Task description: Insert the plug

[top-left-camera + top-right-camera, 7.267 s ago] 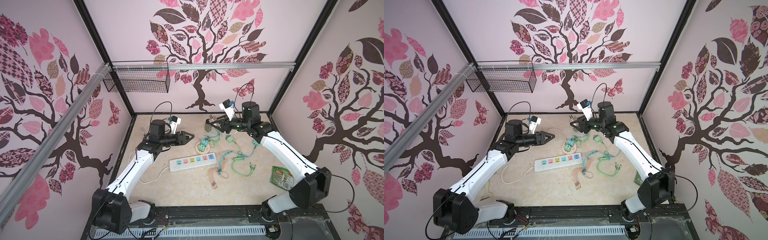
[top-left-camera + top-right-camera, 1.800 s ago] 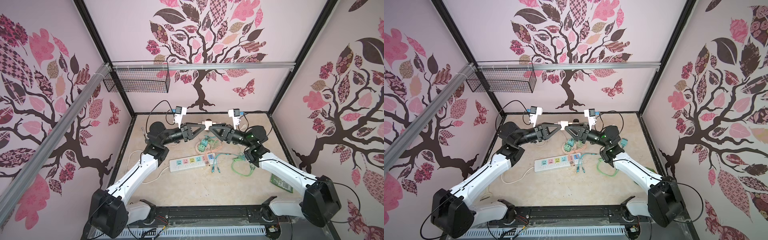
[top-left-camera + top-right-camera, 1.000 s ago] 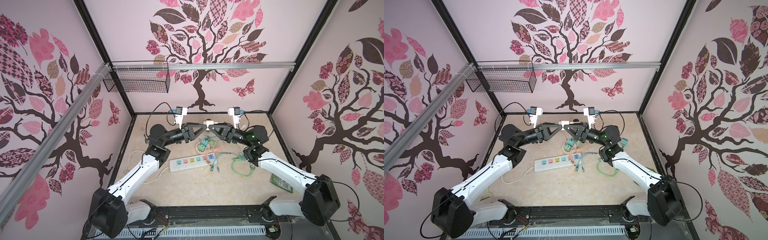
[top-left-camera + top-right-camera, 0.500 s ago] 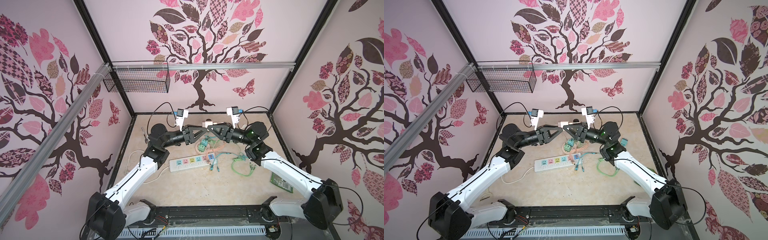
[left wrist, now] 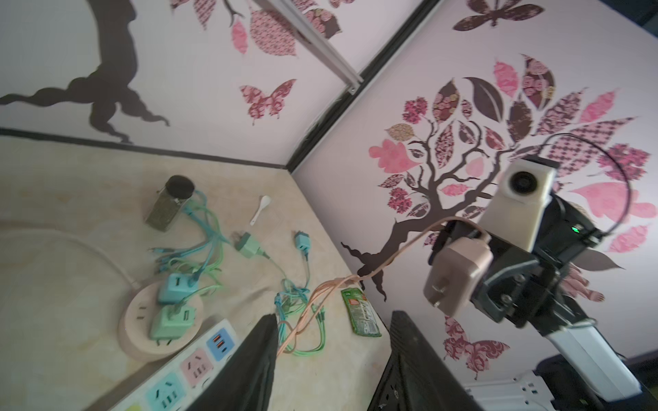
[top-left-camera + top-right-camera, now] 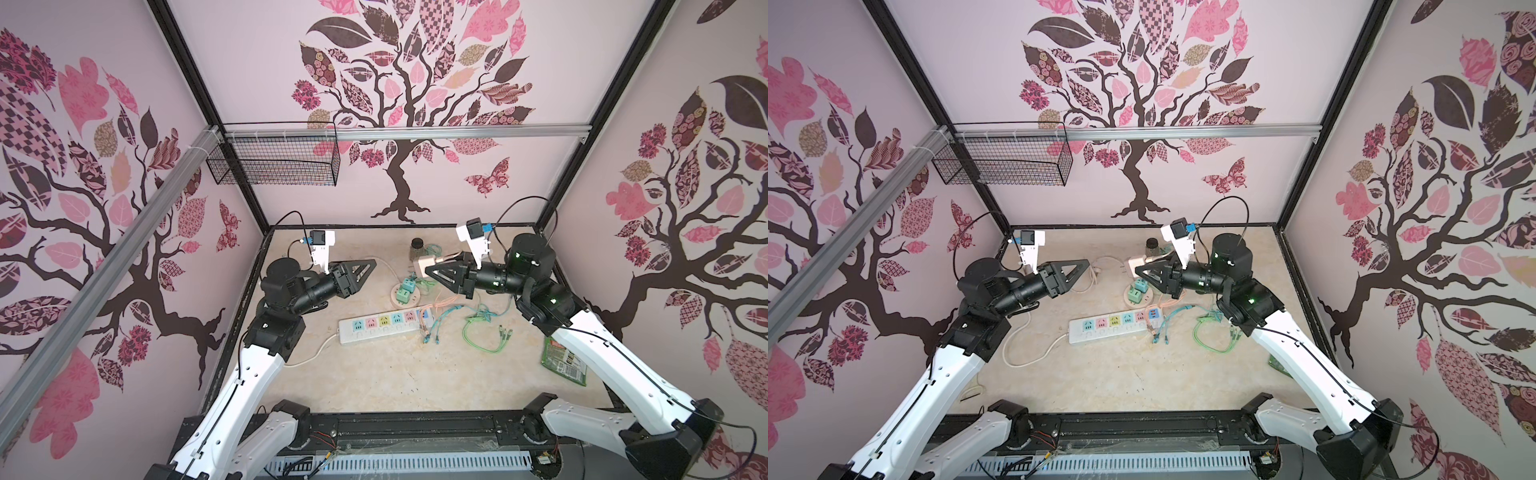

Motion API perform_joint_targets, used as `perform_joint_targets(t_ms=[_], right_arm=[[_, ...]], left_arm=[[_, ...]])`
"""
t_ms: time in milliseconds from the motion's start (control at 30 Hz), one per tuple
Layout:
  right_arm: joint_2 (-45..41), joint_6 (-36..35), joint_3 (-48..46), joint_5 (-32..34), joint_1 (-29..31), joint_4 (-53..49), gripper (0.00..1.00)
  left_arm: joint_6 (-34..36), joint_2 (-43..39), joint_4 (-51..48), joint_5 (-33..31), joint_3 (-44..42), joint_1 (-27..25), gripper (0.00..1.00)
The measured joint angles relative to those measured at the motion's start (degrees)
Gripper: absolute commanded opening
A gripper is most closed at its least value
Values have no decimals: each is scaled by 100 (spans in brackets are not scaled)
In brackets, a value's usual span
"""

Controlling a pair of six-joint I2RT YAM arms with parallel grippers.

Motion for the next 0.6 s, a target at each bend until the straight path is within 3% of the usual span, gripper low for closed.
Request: perform_joint_targets(t_ms=[233,400,600], right_arm=[[219,-831,74,415,931,-1176,22],[737,-1266,76,857,1687,-1685,22],[1130,-1449,22,1040,1814,-1576,20]], left_arm=[[39,199,-1508,-1556,-542,7,54],[-66,197,-1902,-2273,-1008,7,55],[-201,197,-1987,-2914,-1591,7,54]])
